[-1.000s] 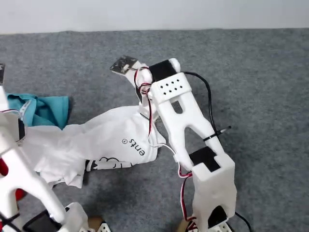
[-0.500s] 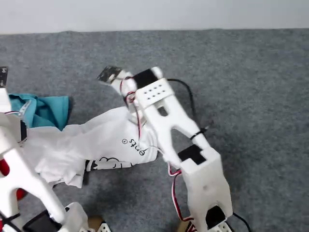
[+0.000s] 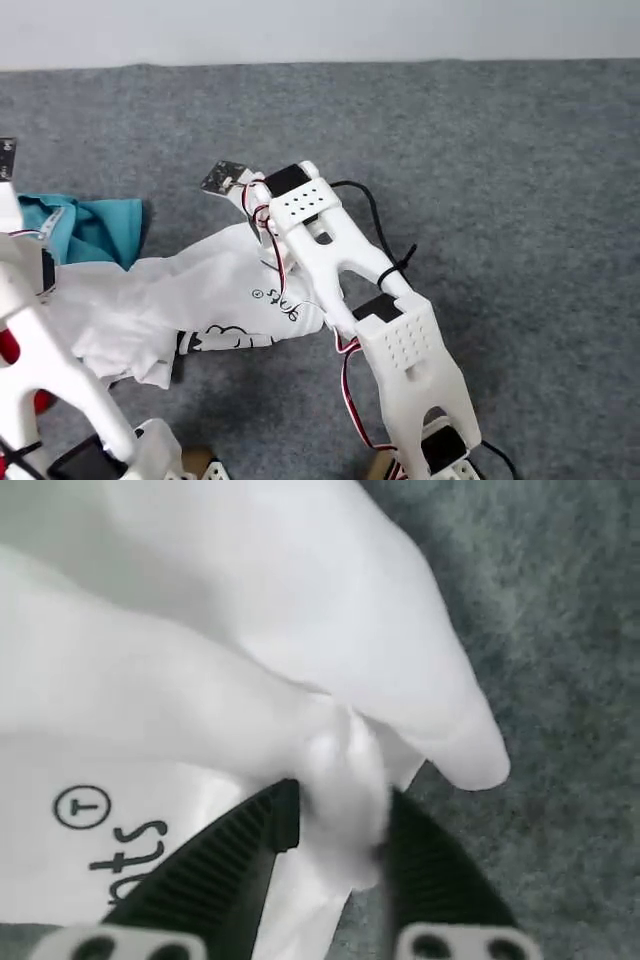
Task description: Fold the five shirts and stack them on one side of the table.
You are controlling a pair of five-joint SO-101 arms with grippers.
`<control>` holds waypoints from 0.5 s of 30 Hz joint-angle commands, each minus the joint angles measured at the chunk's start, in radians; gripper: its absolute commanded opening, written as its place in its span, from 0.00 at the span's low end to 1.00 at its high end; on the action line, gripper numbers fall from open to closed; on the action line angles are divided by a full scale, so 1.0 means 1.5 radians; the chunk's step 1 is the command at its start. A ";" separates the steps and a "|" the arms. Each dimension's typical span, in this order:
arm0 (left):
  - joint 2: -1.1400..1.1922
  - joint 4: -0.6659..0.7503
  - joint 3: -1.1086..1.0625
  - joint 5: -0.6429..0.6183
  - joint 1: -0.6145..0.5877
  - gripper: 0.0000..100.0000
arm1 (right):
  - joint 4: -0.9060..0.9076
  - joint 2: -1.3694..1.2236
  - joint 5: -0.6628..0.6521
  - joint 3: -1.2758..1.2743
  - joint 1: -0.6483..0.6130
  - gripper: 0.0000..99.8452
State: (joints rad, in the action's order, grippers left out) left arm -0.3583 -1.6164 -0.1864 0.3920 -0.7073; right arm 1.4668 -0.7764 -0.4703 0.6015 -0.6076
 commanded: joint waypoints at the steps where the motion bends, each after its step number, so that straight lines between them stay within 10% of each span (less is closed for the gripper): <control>1: -0.019 0.009 0.003 0.004 0.004 0.01 | 0.024 0.058 -0.011 0.006 0.025 0.01; 15: -0.016 0.010 0.228 -0.120 0.097 0.01 | 0.174 0.280 -0.051 0.181 0.153 0.01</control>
State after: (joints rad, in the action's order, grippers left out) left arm -0.3583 -1.6164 0.0575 0.2693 -0.6245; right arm 1.7154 -0.4557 -0.5393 0.7733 -0.4327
